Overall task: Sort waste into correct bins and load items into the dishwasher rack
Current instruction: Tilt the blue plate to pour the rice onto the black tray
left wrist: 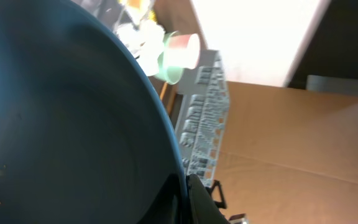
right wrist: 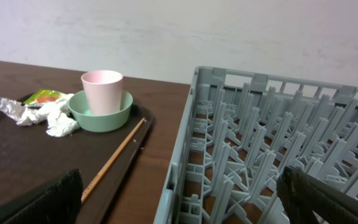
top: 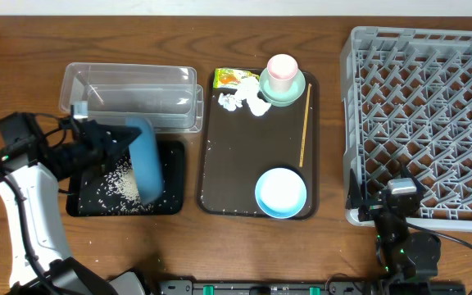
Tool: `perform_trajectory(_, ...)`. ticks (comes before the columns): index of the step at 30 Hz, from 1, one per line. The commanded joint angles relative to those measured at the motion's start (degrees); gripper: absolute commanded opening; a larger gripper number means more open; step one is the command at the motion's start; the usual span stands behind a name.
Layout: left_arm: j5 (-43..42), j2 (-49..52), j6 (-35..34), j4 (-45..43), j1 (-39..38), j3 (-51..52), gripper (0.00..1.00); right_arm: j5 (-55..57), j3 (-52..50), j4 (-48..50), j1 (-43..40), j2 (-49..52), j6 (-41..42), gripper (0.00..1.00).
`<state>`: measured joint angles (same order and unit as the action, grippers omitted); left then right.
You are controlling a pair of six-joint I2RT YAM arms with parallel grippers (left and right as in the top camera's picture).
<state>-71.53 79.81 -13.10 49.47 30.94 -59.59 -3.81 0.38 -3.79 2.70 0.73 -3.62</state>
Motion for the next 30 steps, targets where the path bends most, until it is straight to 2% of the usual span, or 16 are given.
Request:
perform_trajectory(1, -7.39, -0.79, 2.43, -0.02, 2.23, -0.24, 0.06, 0.37, -0.07, -0.24, -0.81, -0.22, -0.74, 0.99)
perform_trajectory(12, -10.23, -0.79, 6.01, 4.33, 4.52, -0.20, 0.06, 0.37, -0.07, -0.24, -0.81, -0.22, -0.74, 0.99)
perform_trajectory(16, -15.96, -0.79, 6.54, 5.33, 5.38, -0.20, 0.06, 0.37, -0.07, -0.24, -0.81, -0.22, -0.74, 0.99)
perform_trajectory(20, -15.54, -0.72, 6.51, 6.64, 7.37, -0.17, 0.06, 0.37, -0.07, -0.24, -0.81, -0.22, -0.74, 0.99)
perform_trajectory(23, -15.28, -0.72, 8.22, 6.86, 8.81, -0.17, 0.06, 0.37, -0.07, -0.24, -0.81, -0.22, -0.74, 0.99)
perform_trajectory(26, -18.32, -0.74, 11.15, 13.00, 9.42, -0.17, 0.06, 0.37, -0.07, -0.24, -0.81, -0.22, -0.74, 0.99)
perform_trajectory(28, -18.10, -0.72, 14.03, 11.91, 9.53, -0.17, 0.06, 0.37, -0.07, -0.24, -0.81, -0.22, -0.74, 0.99)
perform_trajectory(30, -16.44, -0.72, 13.92, 11.72, 9.70, -0.17, 0.06, 0.37, -0.07, -0.24, -0.81, -0.22, -0.74, 0.99)
